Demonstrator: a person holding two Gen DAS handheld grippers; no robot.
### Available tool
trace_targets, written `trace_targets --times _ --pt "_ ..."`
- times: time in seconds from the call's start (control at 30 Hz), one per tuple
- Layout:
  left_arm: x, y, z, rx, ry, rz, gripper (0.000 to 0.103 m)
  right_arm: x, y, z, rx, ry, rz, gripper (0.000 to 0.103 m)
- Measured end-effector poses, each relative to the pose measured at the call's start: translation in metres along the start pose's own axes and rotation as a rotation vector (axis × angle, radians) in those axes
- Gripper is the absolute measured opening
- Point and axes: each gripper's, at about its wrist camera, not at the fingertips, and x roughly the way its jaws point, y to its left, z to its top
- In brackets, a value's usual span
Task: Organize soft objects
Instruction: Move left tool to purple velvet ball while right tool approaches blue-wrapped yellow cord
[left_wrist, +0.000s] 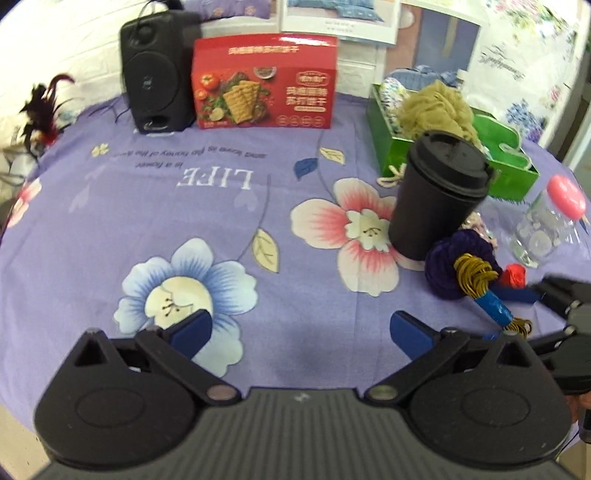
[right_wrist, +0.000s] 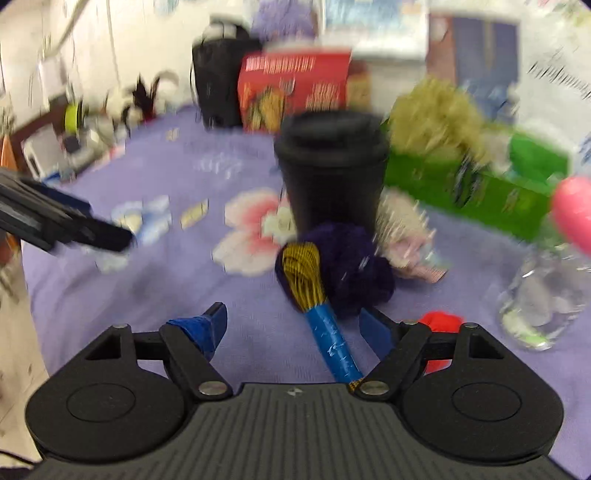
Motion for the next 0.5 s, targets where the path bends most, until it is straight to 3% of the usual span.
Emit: trace_targets --times 0.17,0.27,0.4,0.5 --pt "0.005 0.006 0.005 0.005 0.004 0.025 0.102 -0.003 0.012 -0.013 0.009 0.111 0.243 0.065" --pt "0.008 -0.001 0.008 0.031 -0.001 0.022 0.102 -0.018 0.018 -0.03 0.019 0.152 0.295 0.065" --pt "0.012 -0.028 0.015 0.08 -0.006 -0.047 0.102 -0.055 0.005 -0.043 0.077 0.055 0.195 0.065" --pt "0.018 -0.06 0.022 0.144 -0.022 -0.088 0.102 -0.076 -0.013 -0.047 0.154 -0.058 0.05 0.066"
